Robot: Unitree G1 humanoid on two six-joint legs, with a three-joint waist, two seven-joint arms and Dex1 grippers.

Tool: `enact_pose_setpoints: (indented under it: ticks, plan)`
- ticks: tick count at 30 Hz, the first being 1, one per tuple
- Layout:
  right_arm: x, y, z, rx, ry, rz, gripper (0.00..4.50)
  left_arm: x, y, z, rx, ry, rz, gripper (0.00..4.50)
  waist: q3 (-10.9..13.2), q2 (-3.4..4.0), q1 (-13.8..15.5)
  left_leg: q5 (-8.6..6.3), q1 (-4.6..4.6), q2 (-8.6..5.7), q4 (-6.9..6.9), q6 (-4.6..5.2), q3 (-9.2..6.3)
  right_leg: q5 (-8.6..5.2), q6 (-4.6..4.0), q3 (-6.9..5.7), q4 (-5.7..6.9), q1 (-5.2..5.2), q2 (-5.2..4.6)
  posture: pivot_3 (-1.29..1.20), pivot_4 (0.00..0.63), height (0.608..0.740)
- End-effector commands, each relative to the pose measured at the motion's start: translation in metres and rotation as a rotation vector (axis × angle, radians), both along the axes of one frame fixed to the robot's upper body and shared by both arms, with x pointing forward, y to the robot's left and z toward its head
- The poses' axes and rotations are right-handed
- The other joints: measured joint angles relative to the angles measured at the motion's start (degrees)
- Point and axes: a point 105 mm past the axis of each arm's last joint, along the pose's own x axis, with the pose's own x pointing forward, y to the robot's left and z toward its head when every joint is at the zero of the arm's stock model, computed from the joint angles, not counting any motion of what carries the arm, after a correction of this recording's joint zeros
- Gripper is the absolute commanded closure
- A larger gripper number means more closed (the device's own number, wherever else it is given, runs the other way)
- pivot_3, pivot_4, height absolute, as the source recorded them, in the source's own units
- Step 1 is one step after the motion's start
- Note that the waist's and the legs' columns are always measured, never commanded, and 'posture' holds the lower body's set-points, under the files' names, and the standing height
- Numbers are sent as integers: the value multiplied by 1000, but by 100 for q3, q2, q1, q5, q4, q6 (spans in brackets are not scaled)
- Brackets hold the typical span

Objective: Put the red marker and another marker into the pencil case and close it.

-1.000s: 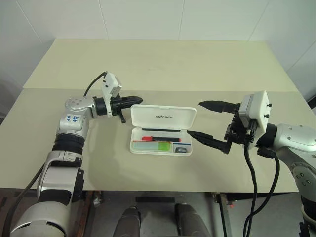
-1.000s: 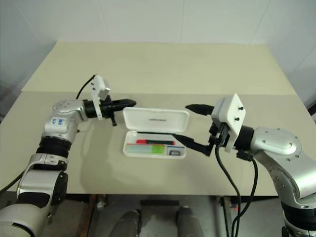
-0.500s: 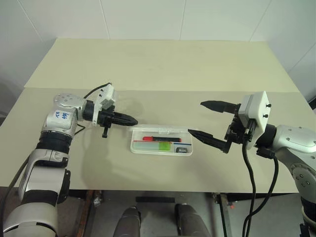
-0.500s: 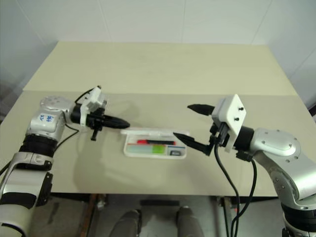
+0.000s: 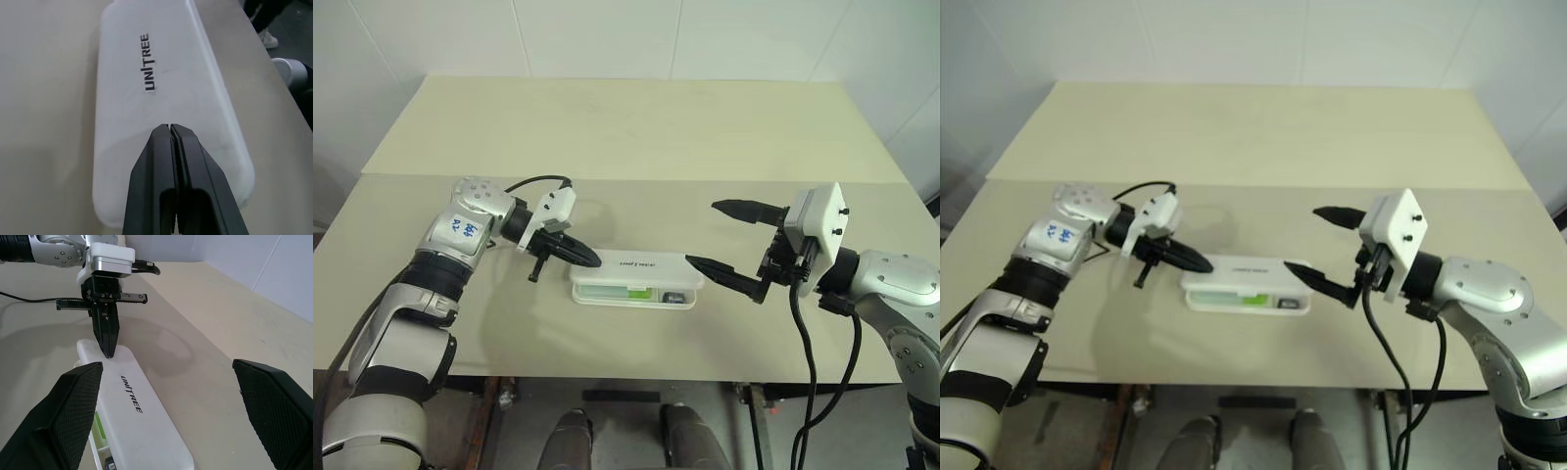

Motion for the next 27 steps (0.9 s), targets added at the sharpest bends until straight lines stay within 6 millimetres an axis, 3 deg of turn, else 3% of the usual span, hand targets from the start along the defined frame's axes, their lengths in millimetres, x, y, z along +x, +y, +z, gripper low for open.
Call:
enact_pose_setpoints:
  ticks: [1,10,18,27]
  plan:
    - [-7,4,8,9,-59,4,0,-12,-5,4,78,11,-150,4429,0,0,-1,0,0,0,0,0,0,0,0,0,0,0,0,0,150,740]
    - [-9,6,7,17,-62,-8,0,-8,-17,-5,144,-13,-190,4429,0,0,-3,0,0,0,0,1,0,0,0,0,0,0,1,0,150,740]
    - [-9,7,8,30,-75,-28,0,-7,-41,-22,195,-10,-204,4429,2,-3,13,-1,-3,-2,6,1,-1,0,1,0,0,3,1,0,150,740]
    - [-10,7,8,41,-74,-46,0,-14,-37,-34,212,43,-172,4429,2,-3,4,0,1,-1,5,1,-2,0,1,0,5,3,2,0,150,740]
